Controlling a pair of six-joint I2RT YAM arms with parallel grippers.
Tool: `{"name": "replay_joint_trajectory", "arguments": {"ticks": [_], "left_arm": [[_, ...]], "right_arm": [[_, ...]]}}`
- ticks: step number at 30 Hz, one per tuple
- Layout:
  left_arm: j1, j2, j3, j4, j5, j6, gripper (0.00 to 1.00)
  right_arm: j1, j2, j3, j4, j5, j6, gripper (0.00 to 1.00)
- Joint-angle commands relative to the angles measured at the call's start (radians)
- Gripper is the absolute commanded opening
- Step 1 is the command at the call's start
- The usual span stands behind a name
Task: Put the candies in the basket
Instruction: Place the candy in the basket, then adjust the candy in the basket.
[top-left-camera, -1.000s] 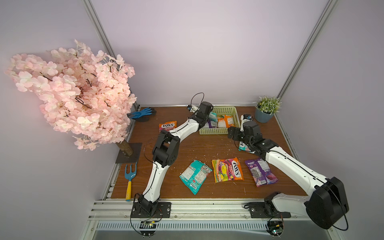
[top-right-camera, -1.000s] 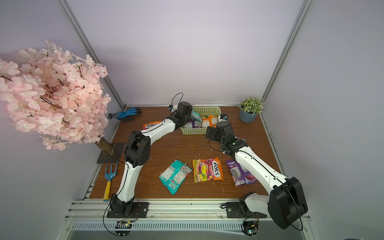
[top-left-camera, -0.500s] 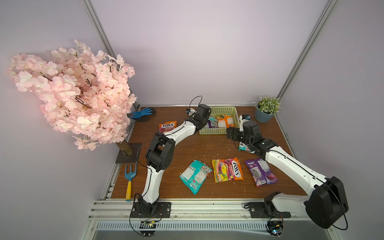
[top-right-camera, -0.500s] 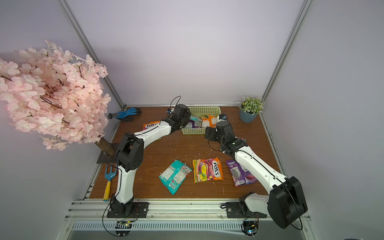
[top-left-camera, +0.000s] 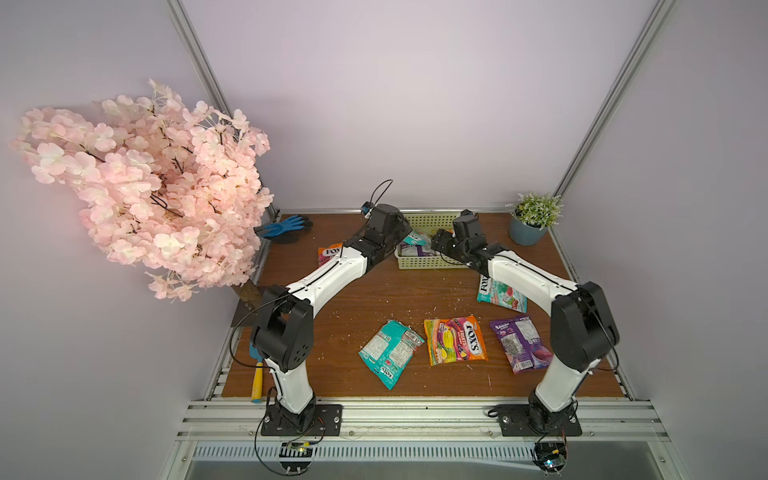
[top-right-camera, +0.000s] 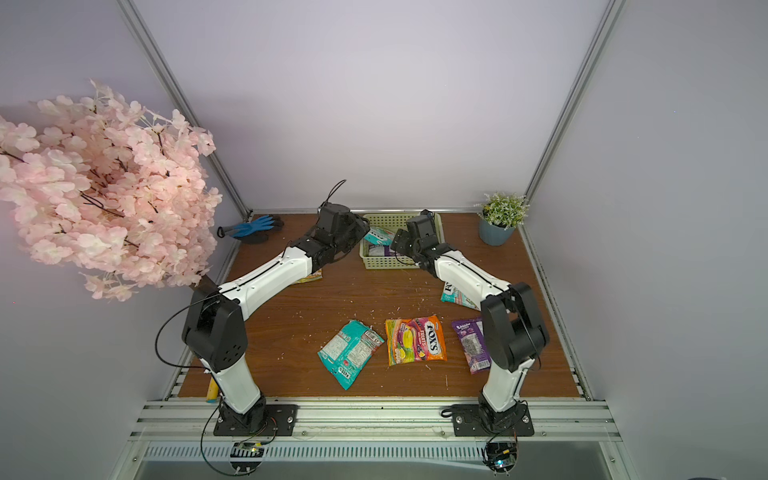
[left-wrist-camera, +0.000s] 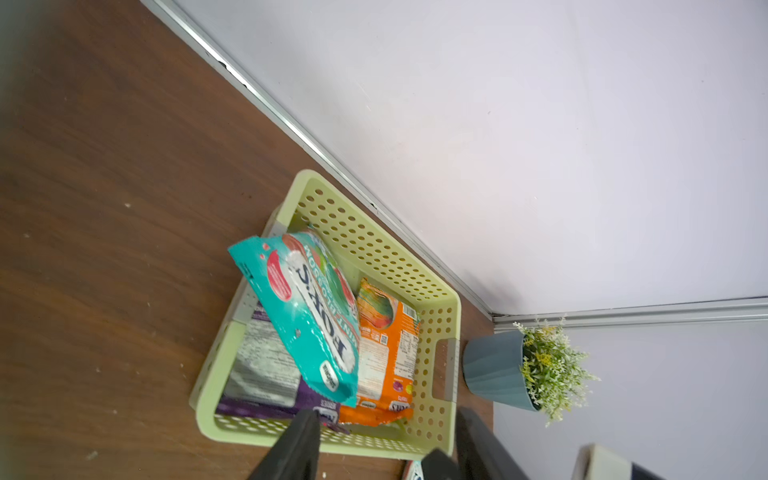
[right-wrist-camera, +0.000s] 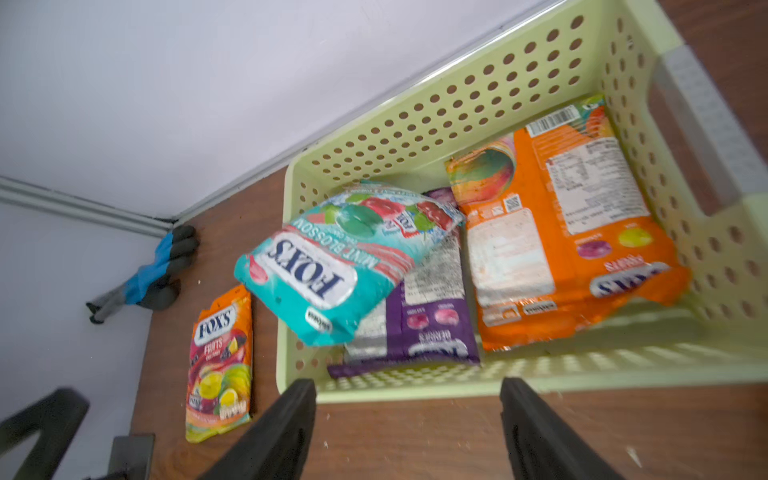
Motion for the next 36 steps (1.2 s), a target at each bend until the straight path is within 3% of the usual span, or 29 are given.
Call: {"name": "replay_joint_trajectory", "arguments": {"ticks": [1, 7, 12, 17, 22, 29, 32, 36], "left_arm": [[0.052, 0.074, 0.053, -0.044, 0.075, 0.229, 0.52], [0.073, 0.208, 0.186, -0.075, 0.112, 0.381, 0.57], [0.098, 0.281, 0.245, -0.06, 0.164, 0.388, 0.6], [0.102, 0.322, 0.284, -0.074, 0.169, 0.411, 0.61], [0.103, 0.365, 0.341, -0.139, 0.149, 0.441, 0.64], [0.107, 0.406, 0.42, -0.261, 0.024, 0.511, 0.71], [0.109, 0.412, 0.424, -0.24, 0.062, 0.501, 0.7], [0.111, 0.418, 0.431, -0.224, 0.091, 0.492, 0.62]], "right_arm": [[-0.003, 0.086, 0.158, -0.032, 0.015, 0.107, 0.75], [-0.006, 0.262, 0.357, -0.128, 0.007, 0.232, 0.76], [-0.017, 0.29, 0.318, -0.075, -0.011, 0.387, 0.77], [-0.019, 0.323, 0.33, -0.041, -0.036, 0.439, 0.77], [-0.025, 0.355, 0.325, 0.015, -0.092, 0.496, 0.77], [-0.031, 0.4, 0.343, 0.032, -0.138, 0.527, 0.76], [-0.031, 0.403, 0.328, 0.054, -0.14, 0.523, 0.7], [-0.031, 0.398, 0.303, 0.123, -0.158, 0.513, 0.48]]}}
